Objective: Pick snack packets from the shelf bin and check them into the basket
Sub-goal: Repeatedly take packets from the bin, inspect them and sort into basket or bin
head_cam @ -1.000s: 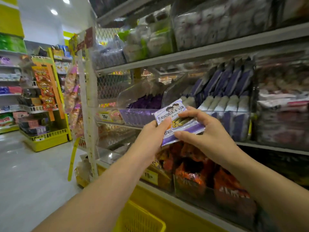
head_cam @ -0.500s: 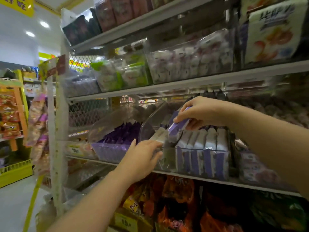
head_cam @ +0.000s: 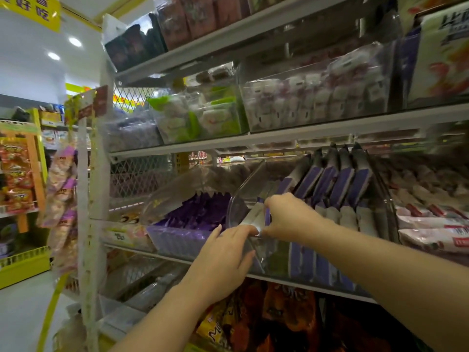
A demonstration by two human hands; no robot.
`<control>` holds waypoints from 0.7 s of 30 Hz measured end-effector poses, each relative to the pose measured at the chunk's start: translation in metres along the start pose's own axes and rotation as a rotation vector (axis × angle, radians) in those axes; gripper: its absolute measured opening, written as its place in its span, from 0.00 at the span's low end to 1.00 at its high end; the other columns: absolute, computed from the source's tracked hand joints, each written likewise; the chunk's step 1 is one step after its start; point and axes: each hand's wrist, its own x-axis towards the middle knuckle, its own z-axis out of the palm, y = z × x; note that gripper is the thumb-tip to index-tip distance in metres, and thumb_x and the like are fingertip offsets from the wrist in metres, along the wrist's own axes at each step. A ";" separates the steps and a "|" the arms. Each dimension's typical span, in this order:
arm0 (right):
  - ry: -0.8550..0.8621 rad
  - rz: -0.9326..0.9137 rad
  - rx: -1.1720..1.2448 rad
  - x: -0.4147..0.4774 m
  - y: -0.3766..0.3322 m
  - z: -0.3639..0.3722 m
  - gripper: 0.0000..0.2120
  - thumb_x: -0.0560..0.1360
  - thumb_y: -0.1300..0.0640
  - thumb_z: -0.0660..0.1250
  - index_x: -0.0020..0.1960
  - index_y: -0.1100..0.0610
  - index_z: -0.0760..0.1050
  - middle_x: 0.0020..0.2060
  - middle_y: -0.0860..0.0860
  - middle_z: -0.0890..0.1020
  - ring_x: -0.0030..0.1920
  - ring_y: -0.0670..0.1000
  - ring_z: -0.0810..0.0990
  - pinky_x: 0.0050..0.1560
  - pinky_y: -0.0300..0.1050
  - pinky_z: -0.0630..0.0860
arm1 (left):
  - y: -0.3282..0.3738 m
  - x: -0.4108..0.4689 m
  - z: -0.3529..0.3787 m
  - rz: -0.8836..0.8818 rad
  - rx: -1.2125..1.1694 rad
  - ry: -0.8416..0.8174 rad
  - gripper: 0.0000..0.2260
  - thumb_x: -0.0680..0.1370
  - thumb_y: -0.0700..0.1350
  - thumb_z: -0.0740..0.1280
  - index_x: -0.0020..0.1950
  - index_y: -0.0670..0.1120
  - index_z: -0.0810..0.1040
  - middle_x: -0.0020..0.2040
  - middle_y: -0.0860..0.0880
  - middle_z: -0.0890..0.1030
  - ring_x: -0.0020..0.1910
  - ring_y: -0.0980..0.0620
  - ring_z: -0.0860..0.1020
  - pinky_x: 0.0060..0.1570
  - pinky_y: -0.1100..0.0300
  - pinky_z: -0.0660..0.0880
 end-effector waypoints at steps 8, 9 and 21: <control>-0.335 -0.138 0.080 -0.016 0.030 -0.026 0.16 0.82 0.49 0.55 0.61 0.54 0.76 0.51 0.47 0.80 0.50 0.45 0.79 0.51 0.42 0.76 | 0.008 0.001 0.003 -0.033 -0.035 0.041 0.18 0.80 0.53 0.60 0.70 0.59 0.61 0.66 0.62 0.72 0.66 0.64 0.68 0.75 0.58 0.43; -0.345 -0.162 0.088 -0.018 0.034 -0.034 0.14 0.81 0.51 0.57 0.63 0.52 0.76 0.49 0.42 0.80 0.46 0.38 0.78 0.46 0.33 0.74 | 0.012 0.002 0.004 -0.015 -0.023 0.046 0.19 0.80 0.54 0.60 0.70 0.59 0.60 0.67 0.63 0.70 0.67 0.64 0.67 0.75 0.55 0.42; -0.427 -0.339 -0.129 -0.011 0.043 -0.036 0.17 0.76 0.51 0.67 0.65 0.47 0.74 0.57 0.45 0.78 0.47 0.40 0.75 0.50 0.36 0.73 | 0.018 0.025 0.000 0.135 0.200 -0.096 0.15 0.80 0.58 0.56 0.65 0.60 0.71 0.67 0.63 0.71 0.66 0.60 0.70 0.73 0.46 0.31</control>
